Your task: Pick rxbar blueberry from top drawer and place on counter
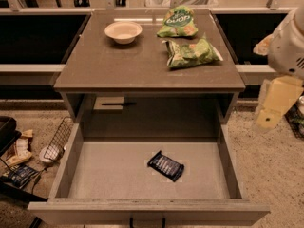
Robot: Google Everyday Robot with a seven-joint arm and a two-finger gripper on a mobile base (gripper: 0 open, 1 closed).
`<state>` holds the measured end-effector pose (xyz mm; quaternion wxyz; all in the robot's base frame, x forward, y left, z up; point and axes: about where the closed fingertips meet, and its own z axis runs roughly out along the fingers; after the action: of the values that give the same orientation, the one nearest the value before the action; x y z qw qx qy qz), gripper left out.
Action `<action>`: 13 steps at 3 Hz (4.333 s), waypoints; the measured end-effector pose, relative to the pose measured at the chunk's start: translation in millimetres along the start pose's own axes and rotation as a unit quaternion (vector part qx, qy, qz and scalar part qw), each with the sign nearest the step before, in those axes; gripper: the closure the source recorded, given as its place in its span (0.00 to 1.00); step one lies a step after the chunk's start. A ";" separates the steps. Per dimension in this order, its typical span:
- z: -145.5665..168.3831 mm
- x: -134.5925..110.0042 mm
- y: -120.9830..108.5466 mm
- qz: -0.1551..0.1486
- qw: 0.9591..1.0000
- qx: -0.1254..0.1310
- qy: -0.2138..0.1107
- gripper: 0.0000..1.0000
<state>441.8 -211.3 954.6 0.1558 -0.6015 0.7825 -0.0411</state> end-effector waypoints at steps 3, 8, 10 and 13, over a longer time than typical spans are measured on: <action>173.0 -34.7 -1.2 0.041 0.999 -0.007 -0.010 0.00; 298.4 -44.7 74.3 0.160 0.983 -0.087 0.026 0.00; 355.4 -75.2 93.2 0.143 0.984 -0.111 0.002 0.00; 379.9 -83.1 106.5 0.122 0.986 -0.116 -0.002 0.62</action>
Offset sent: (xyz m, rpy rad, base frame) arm 0.0743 0.0549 -0.1617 0.0389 -0.0388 -0.0503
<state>473.3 -56.1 583.7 0.0899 -0.5155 0.8492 0.0707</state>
